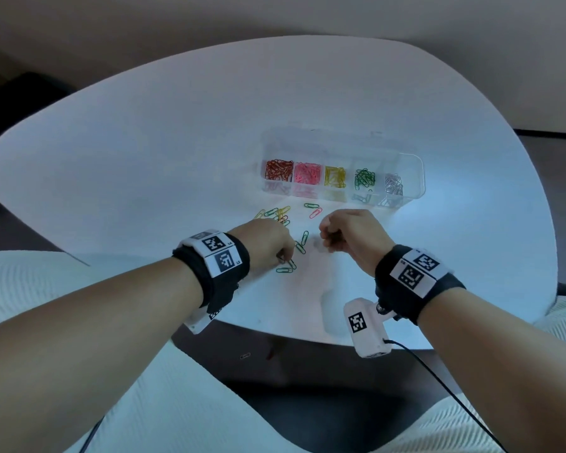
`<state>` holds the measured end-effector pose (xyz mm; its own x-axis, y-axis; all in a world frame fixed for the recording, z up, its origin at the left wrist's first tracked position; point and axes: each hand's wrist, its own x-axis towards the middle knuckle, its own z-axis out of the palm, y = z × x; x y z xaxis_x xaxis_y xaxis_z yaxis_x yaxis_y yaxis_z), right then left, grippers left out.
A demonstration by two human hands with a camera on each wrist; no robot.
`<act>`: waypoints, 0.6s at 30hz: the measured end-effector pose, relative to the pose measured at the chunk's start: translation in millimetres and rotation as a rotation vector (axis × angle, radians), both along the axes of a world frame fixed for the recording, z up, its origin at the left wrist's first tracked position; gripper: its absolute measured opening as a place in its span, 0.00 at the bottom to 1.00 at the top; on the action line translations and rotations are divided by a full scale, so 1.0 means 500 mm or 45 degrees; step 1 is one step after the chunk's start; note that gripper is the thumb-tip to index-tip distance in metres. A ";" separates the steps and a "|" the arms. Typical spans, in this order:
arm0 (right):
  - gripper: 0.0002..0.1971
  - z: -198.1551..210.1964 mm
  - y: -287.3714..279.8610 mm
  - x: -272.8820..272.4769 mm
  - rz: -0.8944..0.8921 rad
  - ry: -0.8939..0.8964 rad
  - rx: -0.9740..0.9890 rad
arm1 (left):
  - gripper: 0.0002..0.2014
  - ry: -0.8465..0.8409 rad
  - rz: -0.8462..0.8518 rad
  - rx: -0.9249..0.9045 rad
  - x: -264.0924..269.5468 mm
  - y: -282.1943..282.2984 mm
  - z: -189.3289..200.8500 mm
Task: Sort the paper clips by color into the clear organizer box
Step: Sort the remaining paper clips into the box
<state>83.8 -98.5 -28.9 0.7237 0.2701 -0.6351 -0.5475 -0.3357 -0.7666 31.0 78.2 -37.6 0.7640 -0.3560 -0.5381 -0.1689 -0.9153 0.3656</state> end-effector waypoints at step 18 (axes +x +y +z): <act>0.13 -0.030 0.022 -0.018 0.952 -0.590 -1.061 | 0.11 0.089 0.604 -0.351 0.017 0.001 0.030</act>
<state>75.0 -87.7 -43.8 0.7684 0.3506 -0.5354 0.2618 -0.9356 -0.2368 39.5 78.6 -22.5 0.8409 -0.1165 -0.5285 0.2715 -0.7540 0.5981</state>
